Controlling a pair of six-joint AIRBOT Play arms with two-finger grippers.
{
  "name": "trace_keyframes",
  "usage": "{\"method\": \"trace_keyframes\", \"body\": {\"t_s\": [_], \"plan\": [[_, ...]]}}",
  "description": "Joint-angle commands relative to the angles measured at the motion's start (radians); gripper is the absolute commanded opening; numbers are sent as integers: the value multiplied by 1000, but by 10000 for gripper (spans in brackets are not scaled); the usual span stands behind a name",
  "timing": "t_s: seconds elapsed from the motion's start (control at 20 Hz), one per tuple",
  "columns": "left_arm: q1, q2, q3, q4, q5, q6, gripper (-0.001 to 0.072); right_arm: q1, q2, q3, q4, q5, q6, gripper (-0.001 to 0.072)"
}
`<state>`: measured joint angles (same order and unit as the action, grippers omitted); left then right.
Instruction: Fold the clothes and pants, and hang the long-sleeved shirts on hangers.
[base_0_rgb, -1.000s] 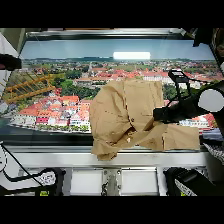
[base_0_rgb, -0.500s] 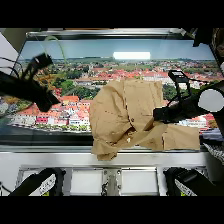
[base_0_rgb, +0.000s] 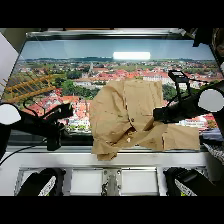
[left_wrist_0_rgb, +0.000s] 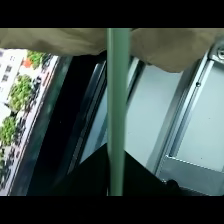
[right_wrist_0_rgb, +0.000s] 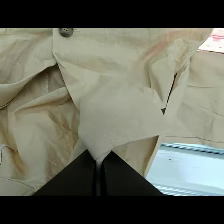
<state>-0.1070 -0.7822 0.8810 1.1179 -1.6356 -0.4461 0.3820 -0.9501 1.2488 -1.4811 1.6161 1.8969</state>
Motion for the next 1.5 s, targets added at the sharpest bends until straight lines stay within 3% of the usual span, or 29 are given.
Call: {"method": "trace_keyframes", "body": {"t_s": [0.0,0.55,0.8,1.05,1.45], "plan": [[-18,71,-103,-84,-2,196,11,0,0,0,0,0,0,17],[-49,-262,16,-201,-30,196,10,0,0,1,11,-6,-1,17],[-124,-367,42,-204,24,193,10,0,-2,72,50,-13,-82,25],[-170,-412,43,-244,137,159,11,0,-13,152,91,43,-68,16],[-171,-415,42,-335,191,159,10,41,-31,165,166,-20,-37,16]]}}
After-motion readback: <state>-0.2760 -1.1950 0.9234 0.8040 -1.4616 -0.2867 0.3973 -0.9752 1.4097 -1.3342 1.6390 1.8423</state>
